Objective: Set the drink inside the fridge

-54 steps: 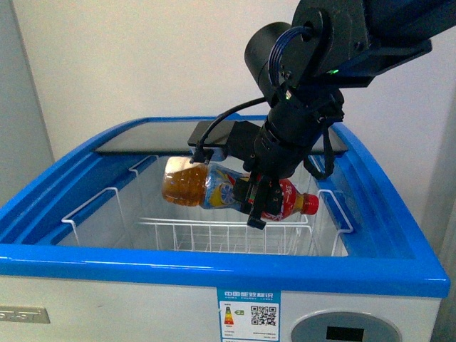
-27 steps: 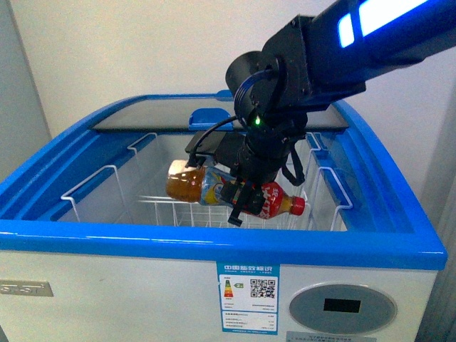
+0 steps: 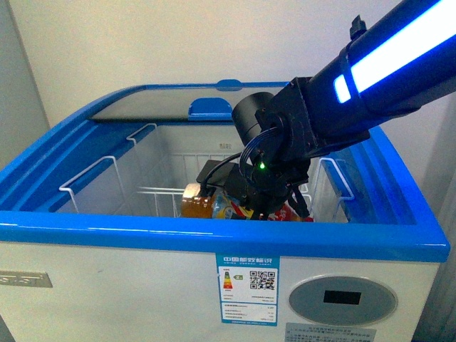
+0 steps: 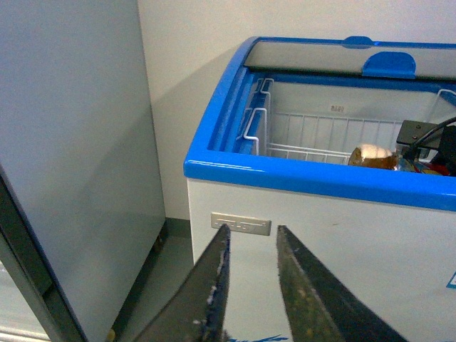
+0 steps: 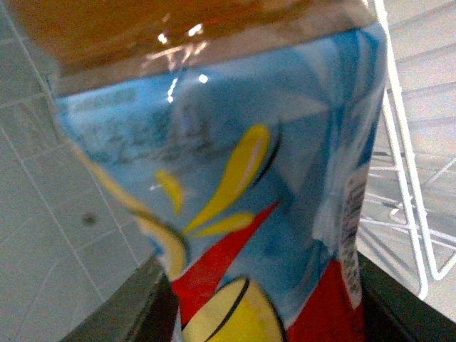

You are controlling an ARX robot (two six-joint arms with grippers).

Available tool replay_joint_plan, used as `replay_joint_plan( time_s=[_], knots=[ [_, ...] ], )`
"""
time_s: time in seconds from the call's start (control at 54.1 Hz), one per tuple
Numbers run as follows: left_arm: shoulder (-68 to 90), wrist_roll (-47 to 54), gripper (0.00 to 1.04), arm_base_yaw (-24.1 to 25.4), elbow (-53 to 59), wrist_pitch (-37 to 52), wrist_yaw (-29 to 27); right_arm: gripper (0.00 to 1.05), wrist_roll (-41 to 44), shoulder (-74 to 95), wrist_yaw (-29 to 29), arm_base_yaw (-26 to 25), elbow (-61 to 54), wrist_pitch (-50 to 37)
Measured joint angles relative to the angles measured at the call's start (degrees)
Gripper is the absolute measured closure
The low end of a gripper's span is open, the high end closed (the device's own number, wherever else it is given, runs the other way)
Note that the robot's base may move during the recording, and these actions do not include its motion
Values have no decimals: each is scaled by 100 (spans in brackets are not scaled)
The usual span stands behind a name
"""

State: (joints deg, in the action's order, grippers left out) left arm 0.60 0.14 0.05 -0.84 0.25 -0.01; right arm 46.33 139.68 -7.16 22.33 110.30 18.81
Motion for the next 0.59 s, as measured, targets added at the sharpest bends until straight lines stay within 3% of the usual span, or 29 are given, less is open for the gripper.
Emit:
replay_joint_plan(
  time_s=[0.24,0.388,0.517,0.591],
  knots=[
    [-24,0,38,0,0,-11,0,8,120,-772,463,-37,-306,-306],
    [-24,0,9,0,0,-15,0,8,-439,-1423,1073,-90,-308,-271],
    [-24,0,8,0,0,-15,0,8,-1169,-2046,1547,-319,-308,-26],
    [-24,0,8,0,0,-15,0,8,-1847,-2588,1453,-636,-358,7]
  ],
)
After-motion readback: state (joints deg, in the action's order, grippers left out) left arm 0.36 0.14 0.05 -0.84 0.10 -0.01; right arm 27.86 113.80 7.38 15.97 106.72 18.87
